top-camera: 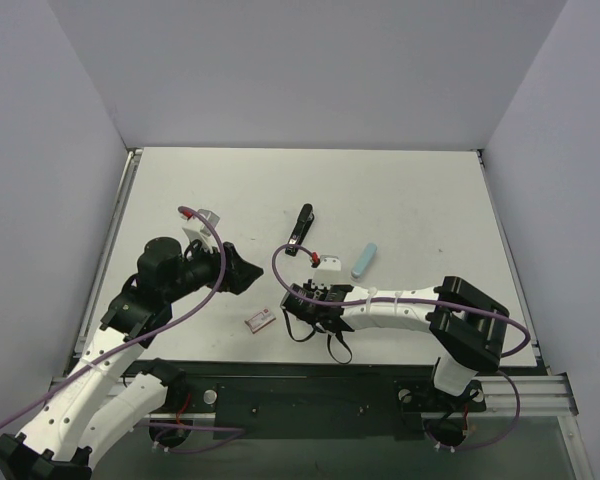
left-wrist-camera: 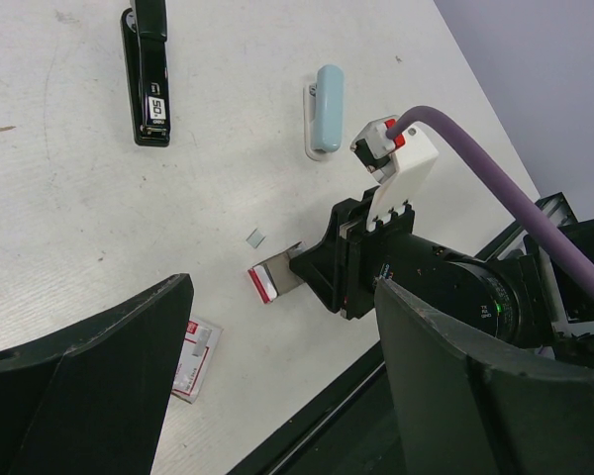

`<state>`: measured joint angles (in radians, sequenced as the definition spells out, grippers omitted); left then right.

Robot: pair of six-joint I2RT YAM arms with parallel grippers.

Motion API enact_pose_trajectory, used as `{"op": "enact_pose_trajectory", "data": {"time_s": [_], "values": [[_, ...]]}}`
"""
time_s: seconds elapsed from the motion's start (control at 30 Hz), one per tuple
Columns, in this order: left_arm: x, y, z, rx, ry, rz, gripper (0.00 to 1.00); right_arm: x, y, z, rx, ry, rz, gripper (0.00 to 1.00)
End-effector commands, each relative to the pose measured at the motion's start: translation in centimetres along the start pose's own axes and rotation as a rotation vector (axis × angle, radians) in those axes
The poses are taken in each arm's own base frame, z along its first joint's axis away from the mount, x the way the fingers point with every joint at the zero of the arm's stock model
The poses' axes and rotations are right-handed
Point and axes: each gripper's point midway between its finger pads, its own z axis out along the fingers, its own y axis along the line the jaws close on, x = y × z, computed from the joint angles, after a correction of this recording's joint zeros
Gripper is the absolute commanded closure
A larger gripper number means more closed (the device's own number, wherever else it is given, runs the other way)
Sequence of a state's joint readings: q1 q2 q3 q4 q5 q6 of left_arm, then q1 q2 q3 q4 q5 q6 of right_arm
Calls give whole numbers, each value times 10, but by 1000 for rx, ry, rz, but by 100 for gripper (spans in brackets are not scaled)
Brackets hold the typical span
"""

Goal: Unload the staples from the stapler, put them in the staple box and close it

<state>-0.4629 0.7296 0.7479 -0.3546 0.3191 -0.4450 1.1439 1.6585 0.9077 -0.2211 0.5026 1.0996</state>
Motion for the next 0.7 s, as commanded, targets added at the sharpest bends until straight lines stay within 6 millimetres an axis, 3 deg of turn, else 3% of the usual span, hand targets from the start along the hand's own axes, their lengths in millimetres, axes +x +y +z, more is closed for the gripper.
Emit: {"op": "enact_pose_trajectory", "data": {"time_s": [0.0, 0.67], "values": [[-12, -7, -1, 30, -43, 10, 15, -9, -12, -2, 43, -32, 5, 91], [-12, -8, -2, 35, -44, 11, 15, -9, -10, -2, 44, -29, -3, 76]]}}
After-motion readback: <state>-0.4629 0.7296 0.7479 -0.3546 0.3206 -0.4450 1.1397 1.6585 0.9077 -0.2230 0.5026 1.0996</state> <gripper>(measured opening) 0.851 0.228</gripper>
